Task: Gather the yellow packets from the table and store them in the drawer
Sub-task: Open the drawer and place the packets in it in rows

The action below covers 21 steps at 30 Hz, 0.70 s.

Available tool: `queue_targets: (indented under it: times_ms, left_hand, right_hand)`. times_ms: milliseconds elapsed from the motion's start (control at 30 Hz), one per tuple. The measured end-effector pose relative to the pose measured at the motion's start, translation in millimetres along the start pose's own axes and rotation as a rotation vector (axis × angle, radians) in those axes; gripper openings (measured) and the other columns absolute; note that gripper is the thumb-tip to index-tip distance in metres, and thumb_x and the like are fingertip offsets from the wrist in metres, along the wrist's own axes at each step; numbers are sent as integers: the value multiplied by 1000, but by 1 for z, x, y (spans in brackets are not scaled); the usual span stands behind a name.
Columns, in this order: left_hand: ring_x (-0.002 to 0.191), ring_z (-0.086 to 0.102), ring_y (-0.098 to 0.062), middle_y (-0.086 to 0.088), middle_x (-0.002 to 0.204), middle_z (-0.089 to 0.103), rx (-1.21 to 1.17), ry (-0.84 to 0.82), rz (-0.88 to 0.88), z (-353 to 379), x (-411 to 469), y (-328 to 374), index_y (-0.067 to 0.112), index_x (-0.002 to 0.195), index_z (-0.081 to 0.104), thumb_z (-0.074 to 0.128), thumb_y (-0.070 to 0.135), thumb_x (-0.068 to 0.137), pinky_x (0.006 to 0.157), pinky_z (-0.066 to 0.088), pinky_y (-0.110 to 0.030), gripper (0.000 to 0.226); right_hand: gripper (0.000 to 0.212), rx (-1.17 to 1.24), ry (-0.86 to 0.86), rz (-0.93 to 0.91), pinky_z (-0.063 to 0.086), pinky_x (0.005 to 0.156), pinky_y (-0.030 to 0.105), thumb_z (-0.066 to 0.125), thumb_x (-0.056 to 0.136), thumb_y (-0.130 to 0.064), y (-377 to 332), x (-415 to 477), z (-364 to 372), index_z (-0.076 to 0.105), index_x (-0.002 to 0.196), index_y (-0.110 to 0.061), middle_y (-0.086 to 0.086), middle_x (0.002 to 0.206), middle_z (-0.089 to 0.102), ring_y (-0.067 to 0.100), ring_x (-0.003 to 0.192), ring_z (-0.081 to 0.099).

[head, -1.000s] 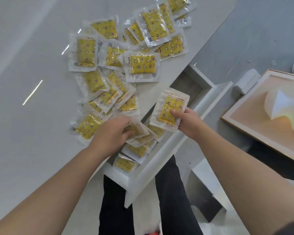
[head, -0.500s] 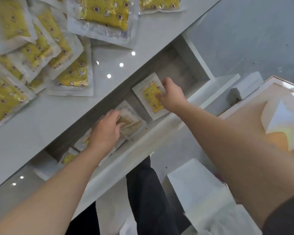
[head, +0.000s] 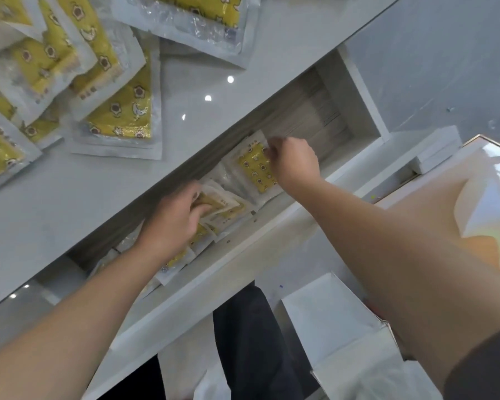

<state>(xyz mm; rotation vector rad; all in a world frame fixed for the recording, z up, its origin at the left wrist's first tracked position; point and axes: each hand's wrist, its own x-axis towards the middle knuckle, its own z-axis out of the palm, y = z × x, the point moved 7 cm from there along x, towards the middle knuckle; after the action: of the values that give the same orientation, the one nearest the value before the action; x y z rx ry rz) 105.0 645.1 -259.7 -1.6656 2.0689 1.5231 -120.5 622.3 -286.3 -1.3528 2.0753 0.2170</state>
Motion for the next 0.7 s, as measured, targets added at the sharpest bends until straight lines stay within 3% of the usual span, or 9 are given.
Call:
queue_targets:
  times_ms: [133, 233, 333, 400, 467, 533, 600, 633, 700]
  left_hand:
    - [79, 60, -25, -6, 86, 61, -1, -27, -39, -2, 4, 2, 14, 98, 54, 61, 20, 92, 71, 53, -49, 11]
    - [82, 60, -17, 1, 86, 62, -70, -31, -47, -4, 7, 11, 16, 97, 55, 59, 18, 94, 73, 51, -38, 6]
    - [93, 60, -15, 4, 98, 64, -129, -50, -62, -4, 12, 22, 16, 109, 57, 58, 20, 95, 83, 50, -34, 15]
    - [97, 58, -14, 6, 102, 62, -163, -53, -85, -3, 17, 26, 19, 113, 56, 57, 23, 95, 86, 48, -33, 18]
    - [98, 56, -12, 8, 102, 60, -212, -60, -121, -1, 21, 30, 24, 112, 54, 57, 25, 95, 85, 44, -30, 17]
    - [100, 56, -12, 7, 106, 61, -307, -57, -185, 4, 26, 30, 26, 114, 55, 57, 28, 95, 88, 44, -30, 19]
    - [102, 59, -15, 6, 109, 63, -417, -31, -277, 10, 33, 25, 24, 116, 57, 59, 31, 94, 90, 46, -33, 23]
    - [103, 60, -17, 5, 109, 64, -464, -16, -327, 13, 36, 21, 23, 115, 57, 60, 33, 93, 91, 47, -34, 25]
    - [104, 62, -19, 2, 113, 65, -589, 20, -420, 21, 36, 14, 20, 118, 58, 62, 38, 90, 93, 50, -38, 33]
  right_hand:
    - [21, 6, 16, -18, 47, 59, 35, 41, 101, -18, 11, 4, -21, 50, 83, -14, 5, 72, 55, 28, 69, 56]
    - [21, 19, 23, 36, 54, 69, 39, 39, 103, -17, 27, 11, -40, 59, 101, -14, 4, 85, 61, 26, 80, 61]
    - [28, -66, -37, 113, 53, 79, 42, 40, 98, -9, 35, 18, -40, 57, 118, -19, 7, 104, 61, 28, 97, 61]
    - [42, -111, 35, 126, 46, 92, 43, 45, 93, -8, 31, 18, -44, 49, 133, -20, 9, 123, 54, 29, 114, 53]
    - [38, 33, 49, 20, 46, 96, 39, 46, 96, -17, 15, 13, -47, 49, 134, -17, 7, 127, 55, 25, 117, 53]
    - [36, 309, -243, -81, 50, 90, 30, 44, 101, -32, -4, 0, -34, 53, 131, -13, 3, 121, 62, 20, 110, 60]
    - [44, 444, -580, -65, 51, 87, 25, 45, 99, -42, -17, -22, -20, 54, 130, -13, -2, 117, 63, 15, 104, 62]
    - [44, 423, -649, -73, 52, 88, 25, 49, 97, -42, -20, -29, -16, 55, 131, -13, -2, 116, 63, 14, 103, 62]
    - [38, 323, -612, -110, 52, 89, 26, 57, 96, -33, -18, -30, -12, 58, 126, -12, -1, 113, 63, 15, 102, 62]
